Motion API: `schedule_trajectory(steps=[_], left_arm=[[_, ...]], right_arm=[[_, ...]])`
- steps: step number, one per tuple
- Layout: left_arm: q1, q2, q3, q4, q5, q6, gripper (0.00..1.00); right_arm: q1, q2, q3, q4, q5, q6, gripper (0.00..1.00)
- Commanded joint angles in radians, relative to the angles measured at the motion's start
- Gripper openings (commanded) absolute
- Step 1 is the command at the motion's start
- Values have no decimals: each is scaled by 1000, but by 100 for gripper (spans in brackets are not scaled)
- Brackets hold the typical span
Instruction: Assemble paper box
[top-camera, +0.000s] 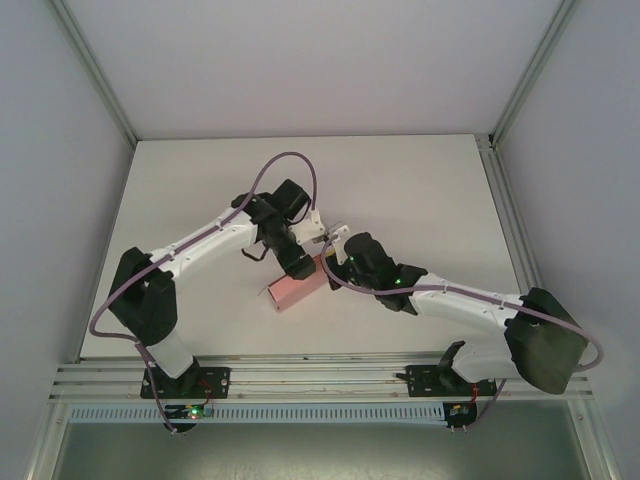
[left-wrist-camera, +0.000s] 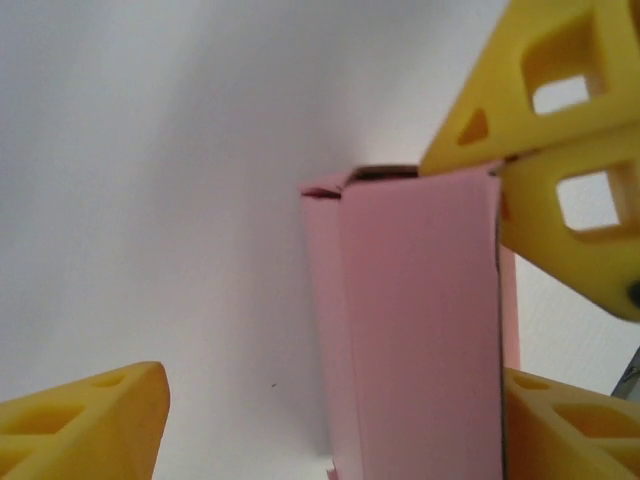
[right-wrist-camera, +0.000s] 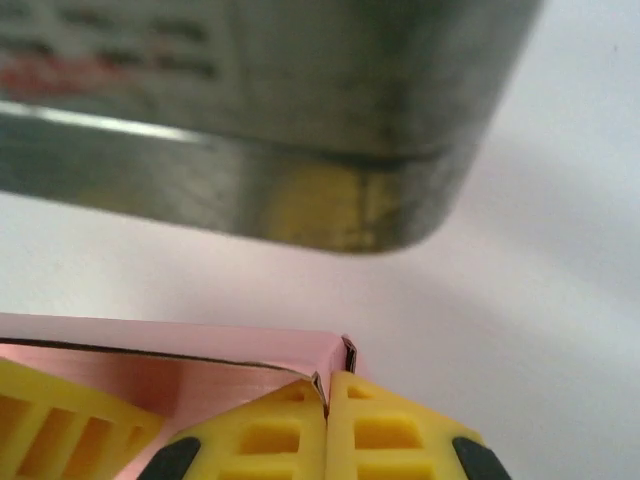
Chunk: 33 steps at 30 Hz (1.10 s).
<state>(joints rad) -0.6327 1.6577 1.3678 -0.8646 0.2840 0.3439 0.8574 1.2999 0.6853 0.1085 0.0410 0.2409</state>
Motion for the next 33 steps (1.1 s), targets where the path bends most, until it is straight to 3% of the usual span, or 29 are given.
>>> schedule_trajectory(steps=[1, 5, 9, 15, 22, 27, 30, 33], left_arm=[[-5, -112, -2, 72, 7, -57, 80], [-5, -202, -36, 19, -154, -255, 80], [-4, -309, -114, -19, -227, -377, 83], [-5, -422, -180, 91, -195, -495, 84], [-5, -375, -217, 26, -178, -572, 69], [-5, -290, -201, -18, -279, -586, 57], [-5, -246, -191, -14, -252, -573, 53], [-4, -211, -185, -31, -262, -577, 42]], right_arm=[[22, 3, 43, -147, 36, 41, 0], [46, 24, 73, -186, 143, 77, 0], [55, 47, 89, -212, 224, 87, 0], [46, 93, 131, -266, 284, 119, 0], [23, 69, 134, -288, 304, 157, 0], [9, 76, 135, -285, 271, 148, 0], [7, 79, 138, -286, 263, 143, 0], [6, 76, 136, -286, 261, 141, 0]])
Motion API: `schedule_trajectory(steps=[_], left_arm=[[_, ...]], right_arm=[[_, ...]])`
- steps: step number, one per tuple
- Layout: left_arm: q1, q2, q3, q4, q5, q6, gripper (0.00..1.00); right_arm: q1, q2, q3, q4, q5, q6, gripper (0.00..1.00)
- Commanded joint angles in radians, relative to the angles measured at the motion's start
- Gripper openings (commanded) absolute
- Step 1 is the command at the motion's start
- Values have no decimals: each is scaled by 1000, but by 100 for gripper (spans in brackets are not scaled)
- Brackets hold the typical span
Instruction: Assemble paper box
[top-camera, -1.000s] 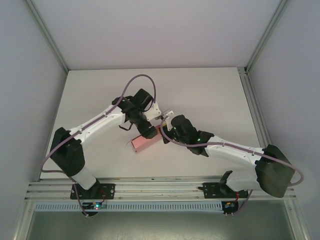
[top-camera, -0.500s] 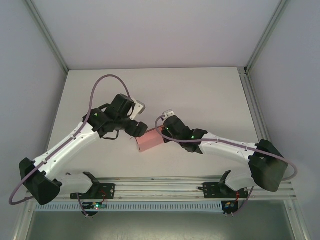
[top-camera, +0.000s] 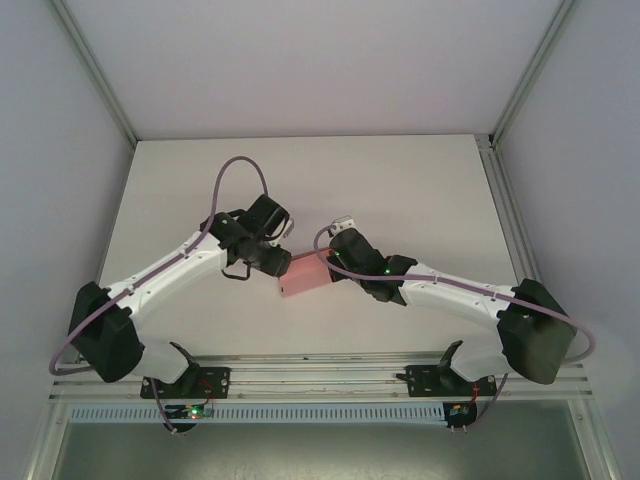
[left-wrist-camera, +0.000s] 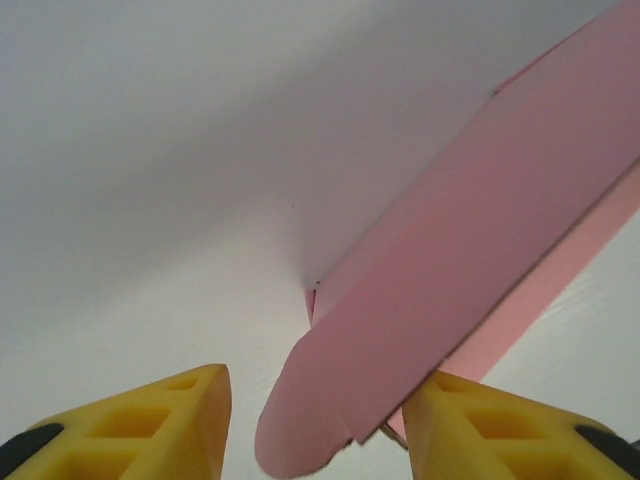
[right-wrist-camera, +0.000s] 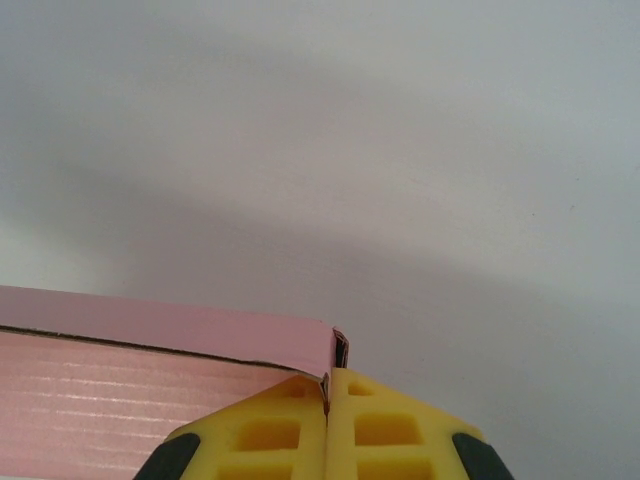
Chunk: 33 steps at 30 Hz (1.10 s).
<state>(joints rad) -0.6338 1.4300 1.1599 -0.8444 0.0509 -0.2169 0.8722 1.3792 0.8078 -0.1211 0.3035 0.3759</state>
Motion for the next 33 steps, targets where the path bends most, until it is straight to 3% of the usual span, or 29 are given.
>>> schedule_trajectory(steps=[1, 11, 22, 25, 33], left_arm=[[-1, 27, 29, -61, -42, -25, 40], [1, 35, 36, -75, -18, -81, 26], [15, 141, 161, -162, 10, -156, 0], [27, 156, 180, -184, 63, -166, 0], [155, 115, 147, -75, 409, -320, 0]], right_arm=[[-8, -5, 10, -56, -5, 5, 0], [-2, -14, 4, -62, 9, 2, 0], [42, 16, 11, -89, 77, -37, 0], [59, 25, 5, -95, 142, -60, 0], [111, 81, 13, -84, 216, -119, 0]])
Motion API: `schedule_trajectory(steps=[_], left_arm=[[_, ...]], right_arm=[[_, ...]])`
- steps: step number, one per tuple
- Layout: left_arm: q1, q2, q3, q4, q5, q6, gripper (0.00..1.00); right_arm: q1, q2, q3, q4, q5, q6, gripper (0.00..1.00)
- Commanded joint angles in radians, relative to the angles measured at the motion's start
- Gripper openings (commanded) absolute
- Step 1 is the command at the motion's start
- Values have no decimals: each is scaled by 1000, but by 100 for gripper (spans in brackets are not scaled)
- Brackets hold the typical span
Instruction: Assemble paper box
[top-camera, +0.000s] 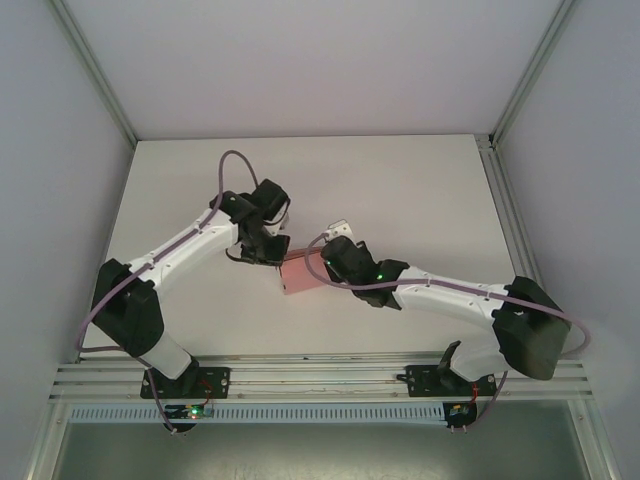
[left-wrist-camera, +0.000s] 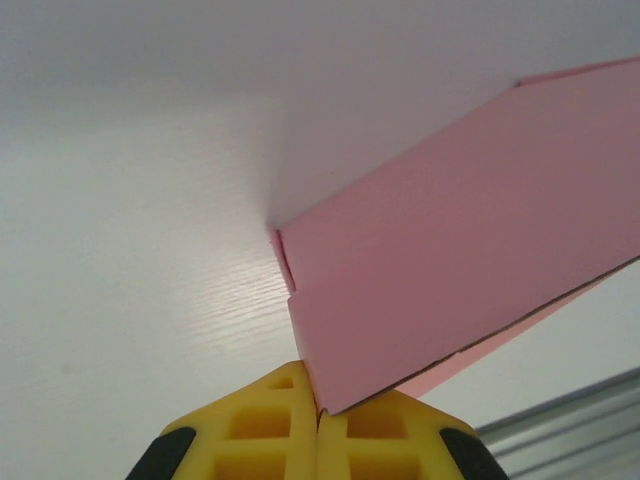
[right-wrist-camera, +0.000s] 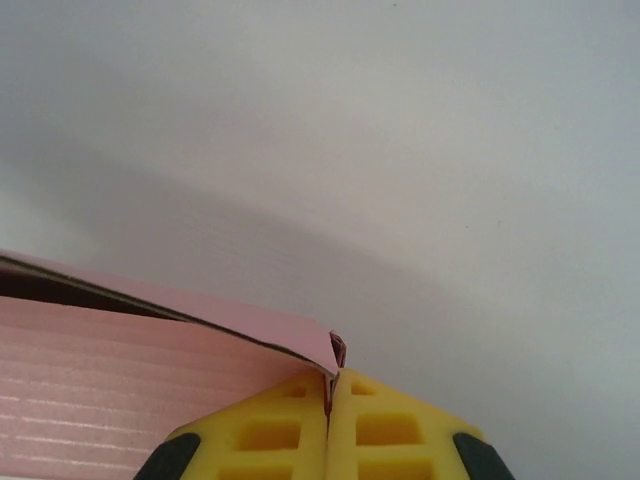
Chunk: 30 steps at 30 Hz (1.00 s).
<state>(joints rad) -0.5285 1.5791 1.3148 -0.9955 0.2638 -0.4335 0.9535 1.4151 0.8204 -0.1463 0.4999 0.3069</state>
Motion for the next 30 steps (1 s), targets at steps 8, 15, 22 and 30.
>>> schedule_trajectory(steps=[8, 15, 22, 30], left_arm=[[98, -38, -40, 136, 313, -203, 0], [99, -22, -78, 135, 272, -214, 0], [97, -22, -113, 121, 261, -185, 0], [69, -53, -247, 187, 247, -180, 0]], right_arm=[[55, 86, 23, -77, 54, -49, 0], [57, 77, 19, -75, 49, -43, 0], [59, 57, -1, -60, 48, -43, 0], [62, 55, -10, -59, 37, -21, 0]])
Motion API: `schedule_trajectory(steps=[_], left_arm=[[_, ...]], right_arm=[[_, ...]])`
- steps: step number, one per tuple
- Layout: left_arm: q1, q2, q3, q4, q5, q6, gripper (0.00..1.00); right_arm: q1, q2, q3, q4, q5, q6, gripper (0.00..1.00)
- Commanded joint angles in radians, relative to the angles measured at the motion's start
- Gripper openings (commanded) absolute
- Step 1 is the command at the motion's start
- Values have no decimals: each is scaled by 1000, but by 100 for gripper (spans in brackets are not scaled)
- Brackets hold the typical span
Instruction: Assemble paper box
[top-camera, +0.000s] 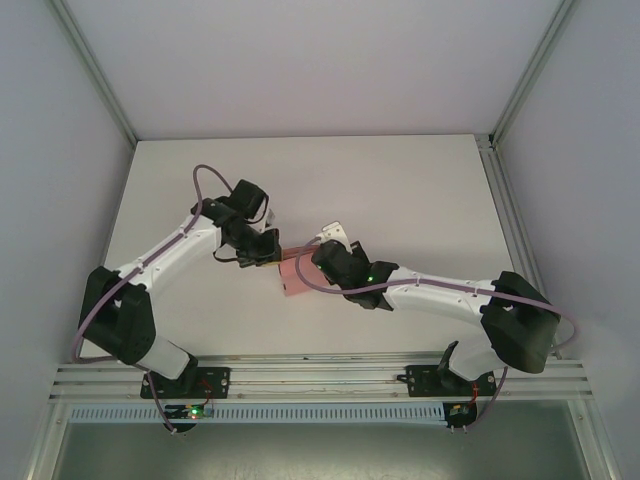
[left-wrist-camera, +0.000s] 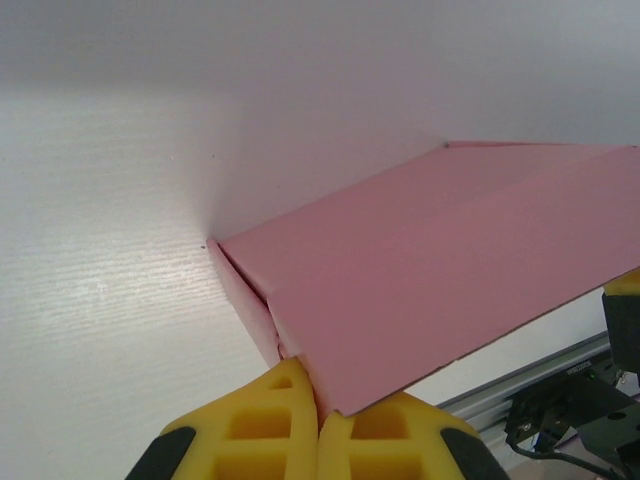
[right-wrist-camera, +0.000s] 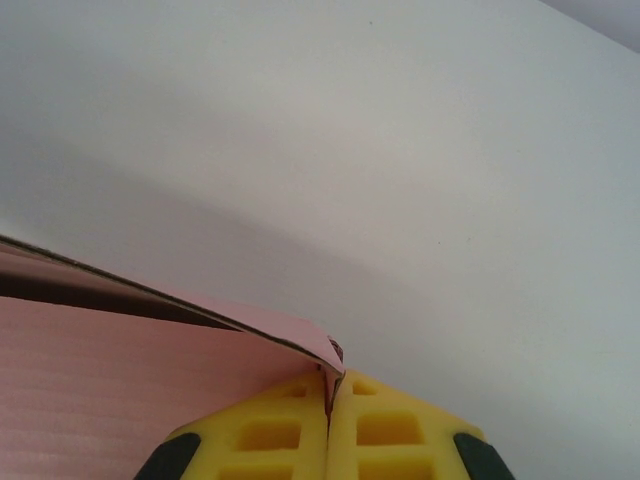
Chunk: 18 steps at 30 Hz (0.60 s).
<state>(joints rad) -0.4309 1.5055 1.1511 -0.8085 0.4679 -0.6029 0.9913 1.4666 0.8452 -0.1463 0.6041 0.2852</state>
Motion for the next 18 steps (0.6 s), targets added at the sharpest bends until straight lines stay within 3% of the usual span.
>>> schedule_trajectory(steps=[1, 8, 13, 18], left_arm=[[-40, 14, -92, 9, 42, -8, 0], [-132, -8, -107, -19, -47, -32, 0], [-187, -36, -137, 37, 3, -57, 4], [-294, -42, -121, 2, -58, 27, 3]], right_arm=[[27, 1, -39, -58, -66, 3, 0], [42, -18, -59, -64, -53, 18, 0], [71, -44, -92, -38, -10, 25, 0], [85, -98, -166, 39, 17, 36, 0]])
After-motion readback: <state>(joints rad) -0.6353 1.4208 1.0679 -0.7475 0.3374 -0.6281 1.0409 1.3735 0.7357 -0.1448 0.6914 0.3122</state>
